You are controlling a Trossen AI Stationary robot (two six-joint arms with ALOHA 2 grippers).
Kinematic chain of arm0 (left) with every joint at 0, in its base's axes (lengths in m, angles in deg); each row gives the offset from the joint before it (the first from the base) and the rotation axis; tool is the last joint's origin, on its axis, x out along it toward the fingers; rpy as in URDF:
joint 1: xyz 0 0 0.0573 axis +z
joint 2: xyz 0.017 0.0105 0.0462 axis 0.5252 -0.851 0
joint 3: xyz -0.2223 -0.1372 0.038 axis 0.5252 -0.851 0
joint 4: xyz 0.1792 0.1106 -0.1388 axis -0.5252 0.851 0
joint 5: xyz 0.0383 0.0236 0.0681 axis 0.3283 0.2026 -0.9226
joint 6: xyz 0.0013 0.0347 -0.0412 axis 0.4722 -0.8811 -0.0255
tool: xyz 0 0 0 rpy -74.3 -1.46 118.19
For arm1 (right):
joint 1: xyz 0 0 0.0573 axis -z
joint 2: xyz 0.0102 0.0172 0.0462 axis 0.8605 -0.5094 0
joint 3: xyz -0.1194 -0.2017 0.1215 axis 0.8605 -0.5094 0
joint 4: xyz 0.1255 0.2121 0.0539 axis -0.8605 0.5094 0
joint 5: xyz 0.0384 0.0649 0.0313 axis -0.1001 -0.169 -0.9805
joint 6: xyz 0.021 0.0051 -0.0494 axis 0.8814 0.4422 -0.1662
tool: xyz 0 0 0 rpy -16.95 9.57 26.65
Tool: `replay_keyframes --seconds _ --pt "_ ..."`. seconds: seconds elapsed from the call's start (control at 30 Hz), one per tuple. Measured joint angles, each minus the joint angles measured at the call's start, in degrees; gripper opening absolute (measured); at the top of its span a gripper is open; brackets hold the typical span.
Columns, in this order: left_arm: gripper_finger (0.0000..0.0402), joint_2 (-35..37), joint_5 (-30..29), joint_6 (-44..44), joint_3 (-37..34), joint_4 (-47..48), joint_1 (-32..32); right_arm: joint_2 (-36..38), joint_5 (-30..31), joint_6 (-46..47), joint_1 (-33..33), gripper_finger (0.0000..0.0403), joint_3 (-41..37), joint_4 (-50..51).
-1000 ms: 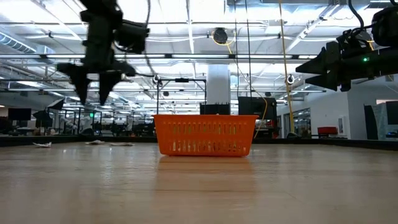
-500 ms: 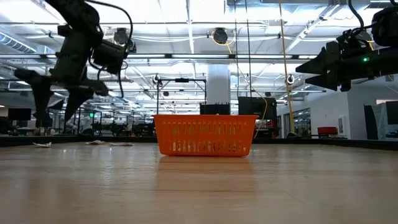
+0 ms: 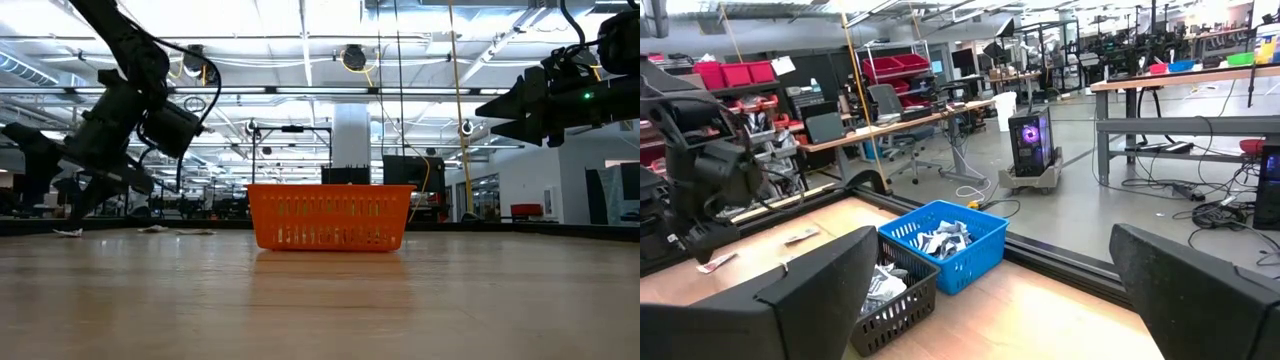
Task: Pick & Place First Aid Supplies
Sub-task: Put the orange ointment pack into the orange bin
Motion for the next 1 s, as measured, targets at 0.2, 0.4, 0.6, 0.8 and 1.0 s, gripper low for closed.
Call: replay_keyframes --seconds 0.2,0.4,0.6,0.8,1.0 --pt "0.0253 -3.3 1.3 2.2 0.4 -3.3 -0.7 0.0 0.0 0.0 0.0 0.0393 0.0 0.0" --pt "0.0239 -4.9 1.9 2.8 0.8 -7.9 -1.4 0.0 0.0 0.0 0.0 0.0393 0.0 0.0" --pt "0.0196 -4.9 5.9 -1.7 0.8 -12.3 -1.6 0.0 0.2 0.0 0.0 0.0393 0.0 0.0" --pt "0.0089 -4.9 7.1 -0.2 0.8 -14.1 -2.8 0.0 0.1 0.0 0.0 0.0393 0.0 0.0" --pt "0.0007 -5.0 7.8 -2.0 0.7 -15.6 -3.6 0.0 0.1 0.0 0.0 0.0393 0.0 0.0"
